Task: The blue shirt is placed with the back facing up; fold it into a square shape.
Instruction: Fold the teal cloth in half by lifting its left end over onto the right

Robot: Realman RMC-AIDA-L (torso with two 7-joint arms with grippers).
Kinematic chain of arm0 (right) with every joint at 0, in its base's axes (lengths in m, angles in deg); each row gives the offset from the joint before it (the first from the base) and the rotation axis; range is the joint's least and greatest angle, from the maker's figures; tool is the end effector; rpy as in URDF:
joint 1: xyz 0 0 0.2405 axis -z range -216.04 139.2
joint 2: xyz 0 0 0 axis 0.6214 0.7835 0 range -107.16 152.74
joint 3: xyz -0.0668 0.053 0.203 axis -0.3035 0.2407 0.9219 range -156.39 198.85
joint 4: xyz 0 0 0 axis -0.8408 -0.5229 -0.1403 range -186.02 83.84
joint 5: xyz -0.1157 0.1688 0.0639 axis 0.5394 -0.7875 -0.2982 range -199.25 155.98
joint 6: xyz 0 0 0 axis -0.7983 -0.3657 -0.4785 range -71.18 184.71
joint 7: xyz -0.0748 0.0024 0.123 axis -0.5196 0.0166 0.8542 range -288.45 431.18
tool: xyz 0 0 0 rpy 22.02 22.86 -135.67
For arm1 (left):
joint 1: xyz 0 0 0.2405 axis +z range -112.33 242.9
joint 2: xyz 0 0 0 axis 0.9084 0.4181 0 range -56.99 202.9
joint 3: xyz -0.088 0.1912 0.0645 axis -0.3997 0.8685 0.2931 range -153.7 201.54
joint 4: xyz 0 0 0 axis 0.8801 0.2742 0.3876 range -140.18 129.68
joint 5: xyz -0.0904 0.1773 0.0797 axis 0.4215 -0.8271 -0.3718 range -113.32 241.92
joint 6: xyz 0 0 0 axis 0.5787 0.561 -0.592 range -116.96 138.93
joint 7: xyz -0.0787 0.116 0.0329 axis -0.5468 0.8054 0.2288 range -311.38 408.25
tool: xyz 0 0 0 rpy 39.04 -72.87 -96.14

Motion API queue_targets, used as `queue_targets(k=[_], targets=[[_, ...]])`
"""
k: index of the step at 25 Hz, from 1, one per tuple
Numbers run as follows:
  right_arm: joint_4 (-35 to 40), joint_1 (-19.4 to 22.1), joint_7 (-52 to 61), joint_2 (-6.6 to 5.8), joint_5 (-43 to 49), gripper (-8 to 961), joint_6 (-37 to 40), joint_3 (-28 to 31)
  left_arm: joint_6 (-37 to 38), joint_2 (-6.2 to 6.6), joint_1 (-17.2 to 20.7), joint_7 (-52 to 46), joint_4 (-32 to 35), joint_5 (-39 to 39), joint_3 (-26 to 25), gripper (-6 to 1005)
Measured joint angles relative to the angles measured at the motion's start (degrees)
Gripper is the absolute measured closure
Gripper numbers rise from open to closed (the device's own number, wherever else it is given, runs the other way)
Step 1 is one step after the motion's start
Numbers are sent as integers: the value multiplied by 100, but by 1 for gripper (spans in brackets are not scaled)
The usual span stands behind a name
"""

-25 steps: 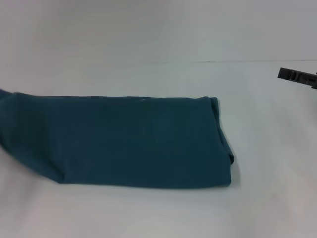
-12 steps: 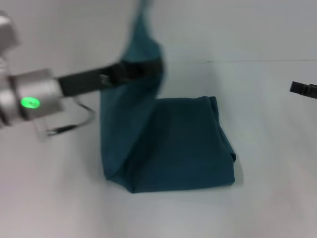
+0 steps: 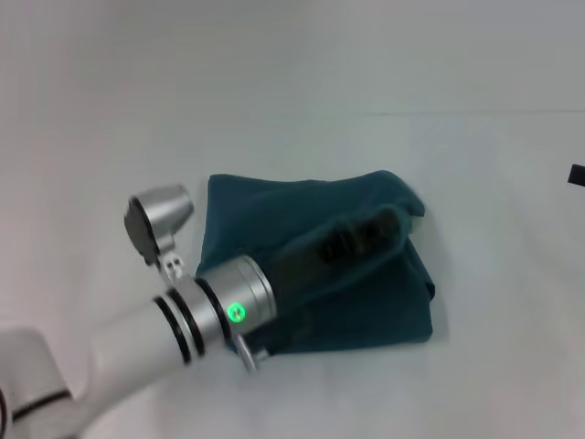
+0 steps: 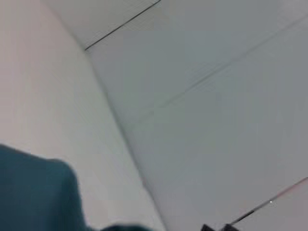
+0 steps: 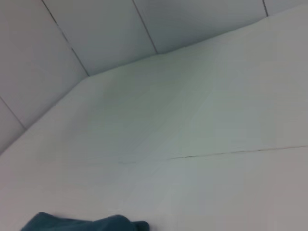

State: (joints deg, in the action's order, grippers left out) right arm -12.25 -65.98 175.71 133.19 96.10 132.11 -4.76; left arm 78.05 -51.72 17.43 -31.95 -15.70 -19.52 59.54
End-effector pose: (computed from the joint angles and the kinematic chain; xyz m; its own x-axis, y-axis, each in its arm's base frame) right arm 0.3191 0.3443 0.1208 0.4619 -0.5756 -0.6748 -0.8826 -0.3739 -0.2851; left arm -0.1652 0.3118 -0.1242 0.0718 0.7374 0.6717 0.8404 -0.4075 0.3575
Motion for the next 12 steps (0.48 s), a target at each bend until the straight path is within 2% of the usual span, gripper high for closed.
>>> queue_targets(k=[3,5,9,12], targets=[[-22,-27,0,-43,94,32,-107,-1,287,-1,111,997,-525,-365,-659,957],[-59,-56,10,-56,125,32,-141,-3,475,-1,167,1129,-565,-580,-793,877],[-94,-137,133,-56,176,32,-141,-7,1323,1,301,1079,-298,-1162,-859,724],[-95,-214,382,-44,268,32,-89,-115,1968,16,453,912,178,-1390,-826,623]])
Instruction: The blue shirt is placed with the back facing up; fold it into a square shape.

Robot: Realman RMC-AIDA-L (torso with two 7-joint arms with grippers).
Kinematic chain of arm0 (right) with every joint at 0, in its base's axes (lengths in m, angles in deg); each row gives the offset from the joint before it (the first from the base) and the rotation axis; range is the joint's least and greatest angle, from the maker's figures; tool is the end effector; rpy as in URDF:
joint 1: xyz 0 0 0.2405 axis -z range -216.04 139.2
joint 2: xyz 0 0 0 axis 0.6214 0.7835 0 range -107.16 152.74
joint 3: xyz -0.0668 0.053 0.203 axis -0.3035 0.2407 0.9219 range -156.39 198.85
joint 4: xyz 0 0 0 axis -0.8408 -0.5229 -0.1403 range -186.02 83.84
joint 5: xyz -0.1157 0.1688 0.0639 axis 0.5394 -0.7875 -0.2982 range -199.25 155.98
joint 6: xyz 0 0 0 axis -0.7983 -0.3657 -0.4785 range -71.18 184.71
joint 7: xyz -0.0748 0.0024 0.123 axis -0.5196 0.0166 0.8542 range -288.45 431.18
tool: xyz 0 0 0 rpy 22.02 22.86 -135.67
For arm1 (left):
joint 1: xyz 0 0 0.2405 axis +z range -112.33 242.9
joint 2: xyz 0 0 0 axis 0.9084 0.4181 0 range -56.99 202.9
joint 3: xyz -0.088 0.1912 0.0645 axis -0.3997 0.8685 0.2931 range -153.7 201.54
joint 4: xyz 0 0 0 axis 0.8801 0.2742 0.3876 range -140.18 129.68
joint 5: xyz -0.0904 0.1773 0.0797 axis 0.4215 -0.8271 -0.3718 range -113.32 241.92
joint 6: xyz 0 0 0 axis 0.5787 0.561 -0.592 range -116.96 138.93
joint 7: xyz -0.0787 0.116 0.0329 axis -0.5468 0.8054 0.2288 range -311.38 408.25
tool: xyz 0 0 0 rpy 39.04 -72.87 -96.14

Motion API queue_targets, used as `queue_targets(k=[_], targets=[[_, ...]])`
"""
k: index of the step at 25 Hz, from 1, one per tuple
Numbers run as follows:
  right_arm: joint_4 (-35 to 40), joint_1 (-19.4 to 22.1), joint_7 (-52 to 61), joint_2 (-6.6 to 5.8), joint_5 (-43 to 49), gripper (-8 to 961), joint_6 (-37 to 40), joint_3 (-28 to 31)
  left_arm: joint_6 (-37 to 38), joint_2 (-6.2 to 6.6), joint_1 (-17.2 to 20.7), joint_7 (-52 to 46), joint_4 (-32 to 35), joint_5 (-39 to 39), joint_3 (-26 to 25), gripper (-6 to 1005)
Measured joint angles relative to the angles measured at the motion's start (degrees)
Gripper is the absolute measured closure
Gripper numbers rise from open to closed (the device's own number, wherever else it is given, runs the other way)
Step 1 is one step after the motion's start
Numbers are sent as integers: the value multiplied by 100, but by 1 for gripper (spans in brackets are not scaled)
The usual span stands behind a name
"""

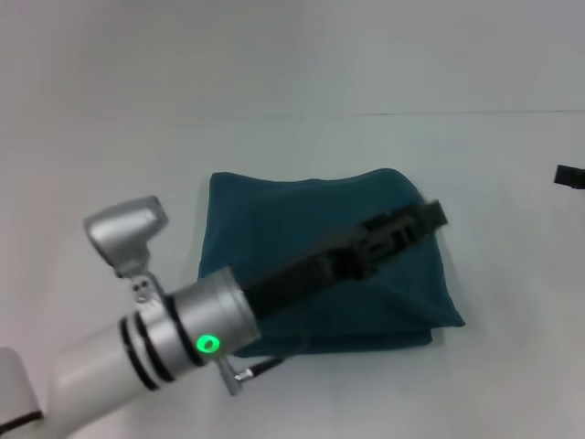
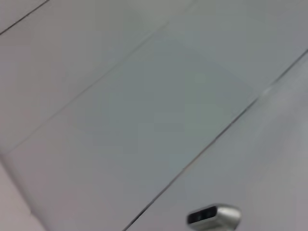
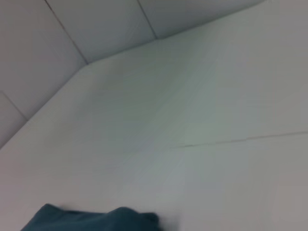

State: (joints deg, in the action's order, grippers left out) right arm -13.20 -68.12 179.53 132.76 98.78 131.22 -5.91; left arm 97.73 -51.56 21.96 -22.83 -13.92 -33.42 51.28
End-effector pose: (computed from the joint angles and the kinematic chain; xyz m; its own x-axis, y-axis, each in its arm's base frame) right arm 0.3128 0.3534 0.1147 0.4414 -0.6213 -0.6474 -0.8946 -0.3610 -0.2635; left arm -0.1456 0.2779 -0.0998 0.1720 0.6302 0.7571 0.6069 -0.6732 0.4225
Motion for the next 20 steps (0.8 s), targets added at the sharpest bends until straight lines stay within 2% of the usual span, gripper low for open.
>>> queue_targets(k=[7,12,16,20], targets=[[-193,-241,878,35,13,33,175,-364,388,31,678,-543,1605,23,12,318],[-590,-530,1267,47,14,33,156,-421,280,56,1012,-628,2681,52,-8,242],[-870,-709,1513,62,17,33,-69,-524,-68,59,1104,-676,3079,54,-99,181],[-923,-821,1613,150,18,33,-138,-572,-904,75,1074,-998,3252,57,-229,151]])
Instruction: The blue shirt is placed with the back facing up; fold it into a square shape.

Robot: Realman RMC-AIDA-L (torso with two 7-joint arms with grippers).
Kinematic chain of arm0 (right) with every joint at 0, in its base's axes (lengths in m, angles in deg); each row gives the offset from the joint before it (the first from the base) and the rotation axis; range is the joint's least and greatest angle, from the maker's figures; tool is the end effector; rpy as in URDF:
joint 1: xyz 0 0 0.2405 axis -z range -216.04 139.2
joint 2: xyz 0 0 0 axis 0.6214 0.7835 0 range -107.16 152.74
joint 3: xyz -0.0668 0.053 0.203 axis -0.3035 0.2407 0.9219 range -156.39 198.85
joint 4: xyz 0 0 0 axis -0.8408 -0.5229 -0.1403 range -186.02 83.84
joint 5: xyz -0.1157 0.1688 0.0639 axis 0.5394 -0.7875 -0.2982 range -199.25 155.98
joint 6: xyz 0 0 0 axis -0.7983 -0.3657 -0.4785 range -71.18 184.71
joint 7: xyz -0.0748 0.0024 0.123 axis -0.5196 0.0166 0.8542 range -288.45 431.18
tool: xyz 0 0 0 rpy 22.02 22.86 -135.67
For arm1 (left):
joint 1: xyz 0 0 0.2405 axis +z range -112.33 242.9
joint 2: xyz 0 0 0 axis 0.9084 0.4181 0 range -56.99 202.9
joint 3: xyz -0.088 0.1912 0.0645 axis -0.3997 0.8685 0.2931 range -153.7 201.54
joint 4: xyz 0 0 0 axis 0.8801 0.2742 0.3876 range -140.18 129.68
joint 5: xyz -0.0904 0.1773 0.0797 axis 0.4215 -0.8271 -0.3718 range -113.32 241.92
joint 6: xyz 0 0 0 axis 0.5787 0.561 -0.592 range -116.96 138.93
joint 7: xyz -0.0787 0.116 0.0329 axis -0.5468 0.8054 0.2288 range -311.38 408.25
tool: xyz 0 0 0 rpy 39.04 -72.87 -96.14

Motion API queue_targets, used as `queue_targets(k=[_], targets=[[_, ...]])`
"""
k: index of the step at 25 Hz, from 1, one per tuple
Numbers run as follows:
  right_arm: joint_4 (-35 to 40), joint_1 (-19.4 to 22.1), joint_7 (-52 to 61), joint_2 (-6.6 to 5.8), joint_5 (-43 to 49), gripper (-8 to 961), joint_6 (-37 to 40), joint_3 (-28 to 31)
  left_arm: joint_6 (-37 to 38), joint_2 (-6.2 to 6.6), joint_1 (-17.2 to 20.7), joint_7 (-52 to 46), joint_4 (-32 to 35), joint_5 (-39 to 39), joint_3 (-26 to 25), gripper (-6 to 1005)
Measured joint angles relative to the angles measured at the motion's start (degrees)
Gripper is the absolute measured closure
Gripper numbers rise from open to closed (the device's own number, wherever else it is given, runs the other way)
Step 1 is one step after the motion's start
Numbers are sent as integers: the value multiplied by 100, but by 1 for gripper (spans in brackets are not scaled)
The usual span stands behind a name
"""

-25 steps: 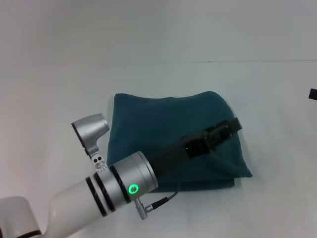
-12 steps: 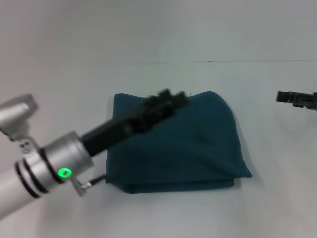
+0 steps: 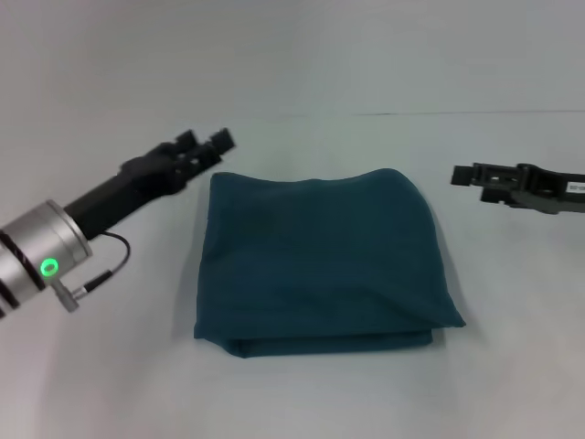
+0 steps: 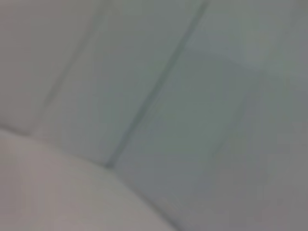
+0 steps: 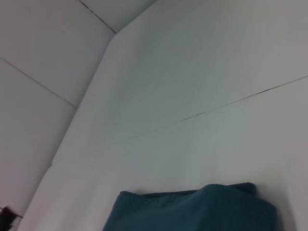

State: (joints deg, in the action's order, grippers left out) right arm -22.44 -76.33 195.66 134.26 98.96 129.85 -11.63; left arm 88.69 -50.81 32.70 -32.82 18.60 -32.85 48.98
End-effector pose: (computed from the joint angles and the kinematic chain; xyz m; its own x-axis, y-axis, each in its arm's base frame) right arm 0.2661 0.3756 0.0534 0.2072 -0.7935 -0.5723 -0.9636 -0.2667 0.0209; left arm -0.2367 0.3430 0.0030 0.3148 0.3844 0.8678 0.8072 -0.5894 -0.0317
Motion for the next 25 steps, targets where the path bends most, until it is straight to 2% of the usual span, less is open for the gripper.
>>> queue_targets(k=[3,8,15,25], targets=[[-10,-46,113,27,2,33,-3,-79,-613,23,-69,-267,56,2,23,151],[-27,-43,315,26,16,33,-40,-199,-1069,44,-165,-363,84,-44,129,150],[-69,-27,504,15,191,34,-71,-268,-1825,54,-265,-665,99,-57,576,151],[-214,-125,516,112,218,34,-274,-486,-2152,30,-266,-671,90,-58,665,151]])
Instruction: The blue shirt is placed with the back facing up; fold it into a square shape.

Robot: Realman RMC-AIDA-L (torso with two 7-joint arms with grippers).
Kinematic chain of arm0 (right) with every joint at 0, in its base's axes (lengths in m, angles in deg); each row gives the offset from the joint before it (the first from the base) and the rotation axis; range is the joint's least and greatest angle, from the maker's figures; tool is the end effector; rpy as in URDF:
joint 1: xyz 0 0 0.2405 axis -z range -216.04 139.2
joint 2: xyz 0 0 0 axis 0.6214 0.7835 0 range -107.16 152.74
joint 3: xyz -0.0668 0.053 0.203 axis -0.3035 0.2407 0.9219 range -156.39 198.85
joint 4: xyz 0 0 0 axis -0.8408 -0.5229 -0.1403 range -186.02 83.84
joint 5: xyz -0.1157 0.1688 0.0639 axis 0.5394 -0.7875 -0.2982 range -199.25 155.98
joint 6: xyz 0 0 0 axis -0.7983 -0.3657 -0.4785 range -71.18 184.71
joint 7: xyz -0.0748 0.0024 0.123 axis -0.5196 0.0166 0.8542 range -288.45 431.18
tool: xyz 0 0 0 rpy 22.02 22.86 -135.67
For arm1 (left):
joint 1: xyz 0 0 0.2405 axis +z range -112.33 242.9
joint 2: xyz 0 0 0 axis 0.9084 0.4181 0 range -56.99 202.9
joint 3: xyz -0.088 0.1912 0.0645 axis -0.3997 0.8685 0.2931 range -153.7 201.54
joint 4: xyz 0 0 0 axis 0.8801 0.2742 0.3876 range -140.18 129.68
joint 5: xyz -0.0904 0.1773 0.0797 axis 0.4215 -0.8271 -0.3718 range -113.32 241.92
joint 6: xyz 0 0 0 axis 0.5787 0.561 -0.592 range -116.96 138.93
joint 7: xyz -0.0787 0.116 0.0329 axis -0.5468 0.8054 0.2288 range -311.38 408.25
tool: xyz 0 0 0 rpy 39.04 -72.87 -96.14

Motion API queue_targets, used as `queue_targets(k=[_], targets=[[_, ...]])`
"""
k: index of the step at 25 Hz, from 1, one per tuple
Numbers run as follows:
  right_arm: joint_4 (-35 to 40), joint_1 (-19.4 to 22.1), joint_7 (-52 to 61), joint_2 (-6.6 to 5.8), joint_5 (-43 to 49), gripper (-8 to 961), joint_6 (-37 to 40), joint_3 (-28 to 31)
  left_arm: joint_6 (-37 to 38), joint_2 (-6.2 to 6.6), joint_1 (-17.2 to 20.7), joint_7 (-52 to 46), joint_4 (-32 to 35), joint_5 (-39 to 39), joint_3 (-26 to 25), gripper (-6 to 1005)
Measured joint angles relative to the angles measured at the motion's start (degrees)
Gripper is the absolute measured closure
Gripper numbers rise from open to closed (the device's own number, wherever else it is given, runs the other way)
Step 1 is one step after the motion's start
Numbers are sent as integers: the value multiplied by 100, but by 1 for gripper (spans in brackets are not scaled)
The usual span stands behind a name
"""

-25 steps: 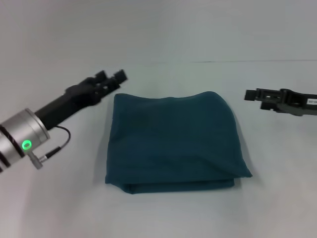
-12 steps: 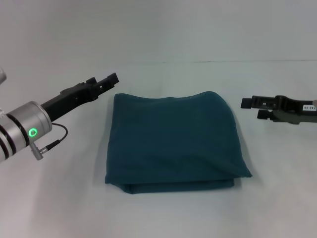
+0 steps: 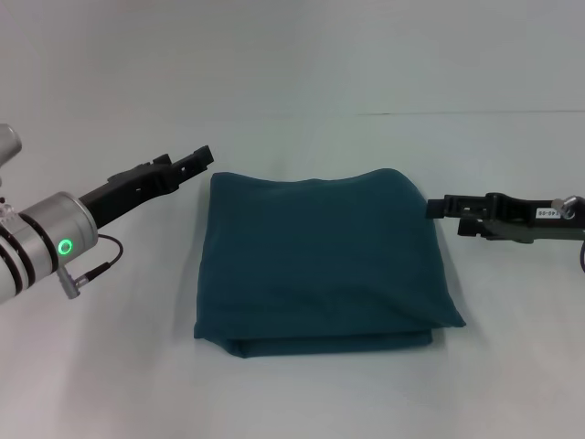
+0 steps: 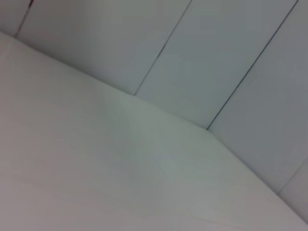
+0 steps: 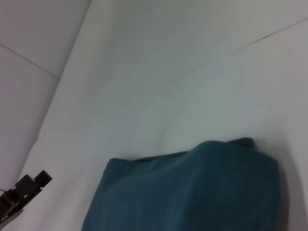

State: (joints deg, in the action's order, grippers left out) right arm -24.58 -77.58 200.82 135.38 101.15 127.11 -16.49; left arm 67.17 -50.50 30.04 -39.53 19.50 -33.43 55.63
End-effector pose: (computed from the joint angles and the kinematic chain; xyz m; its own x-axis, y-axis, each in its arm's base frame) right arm 0.2640 0.3720 0.0263 0.1670 -0.8581 -0.4856 -0.9792 -0.2020 0.0201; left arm -0.2593 0.3766 -0.0069 0.3415 0.4884 0.8030 0.9156 -0.3658 -0.1668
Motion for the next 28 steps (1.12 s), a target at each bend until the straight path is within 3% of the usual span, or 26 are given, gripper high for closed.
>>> queue_targets(k=[12,28], targets=[[74,82,-36,-49,-23,34,196,-31,-1052,-32,-158,-157,-42,1,620,150],[91,82,3,-46,-54,37,160,-11,-1838,-71,-692,-123,-466,18,1362,151]])
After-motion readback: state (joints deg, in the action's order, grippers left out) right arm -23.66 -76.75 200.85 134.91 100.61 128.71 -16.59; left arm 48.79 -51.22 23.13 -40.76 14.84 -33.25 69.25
